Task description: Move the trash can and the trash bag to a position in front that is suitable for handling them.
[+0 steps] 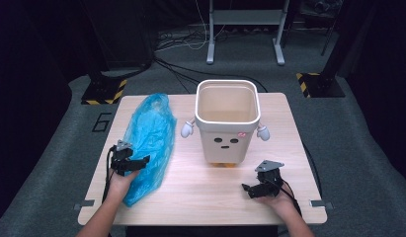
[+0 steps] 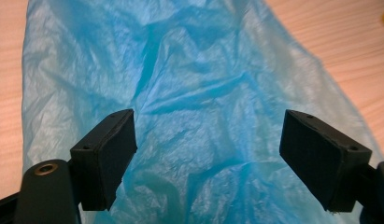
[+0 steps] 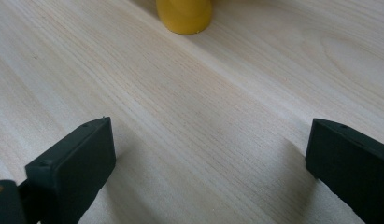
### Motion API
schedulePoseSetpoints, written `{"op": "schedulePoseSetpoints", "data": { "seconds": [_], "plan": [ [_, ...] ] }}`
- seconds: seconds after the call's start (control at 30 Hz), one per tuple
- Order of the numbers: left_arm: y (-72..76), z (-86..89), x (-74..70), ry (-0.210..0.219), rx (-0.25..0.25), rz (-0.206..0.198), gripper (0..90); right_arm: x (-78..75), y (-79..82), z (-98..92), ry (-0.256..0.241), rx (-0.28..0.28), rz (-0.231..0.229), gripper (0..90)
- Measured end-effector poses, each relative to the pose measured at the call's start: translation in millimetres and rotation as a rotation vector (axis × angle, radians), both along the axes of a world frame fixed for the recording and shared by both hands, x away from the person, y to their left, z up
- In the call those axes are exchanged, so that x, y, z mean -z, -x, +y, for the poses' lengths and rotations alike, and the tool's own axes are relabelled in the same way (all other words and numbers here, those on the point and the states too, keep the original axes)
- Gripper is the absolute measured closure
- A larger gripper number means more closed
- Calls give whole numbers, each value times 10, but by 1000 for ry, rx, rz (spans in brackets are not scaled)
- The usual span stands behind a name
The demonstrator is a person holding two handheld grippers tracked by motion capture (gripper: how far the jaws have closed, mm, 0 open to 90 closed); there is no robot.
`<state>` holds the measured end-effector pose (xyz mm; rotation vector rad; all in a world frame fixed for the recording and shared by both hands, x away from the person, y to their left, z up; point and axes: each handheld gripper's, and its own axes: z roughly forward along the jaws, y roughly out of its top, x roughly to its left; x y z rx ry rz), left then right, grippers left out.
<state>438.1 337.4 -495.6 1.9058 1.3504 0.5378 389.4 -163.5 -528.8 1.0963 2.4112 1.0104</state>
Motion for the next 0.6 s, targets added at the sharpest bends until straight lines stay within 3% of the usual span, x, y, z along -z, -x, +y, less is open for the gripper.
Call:
{"op": "schedulePoseSetpoints", "data": {
  "seconds": [0.17,0.27,0.47,0.6],
  "plan": [
    [34,21,-124,19,75,-28,270,0,1,-1,0,-1,-1,9],
    [52,22,-199,33,118,-40,299,-10,3,-15,-4,4,-6,60],
    [73,-52,-282,50,236,-31,355,-84,-2,-94,-12,35,12,313],
    [71,-118,-335,48,279,-27,365,-159,-20,-123,-52,45,31,368]
  ]
}}
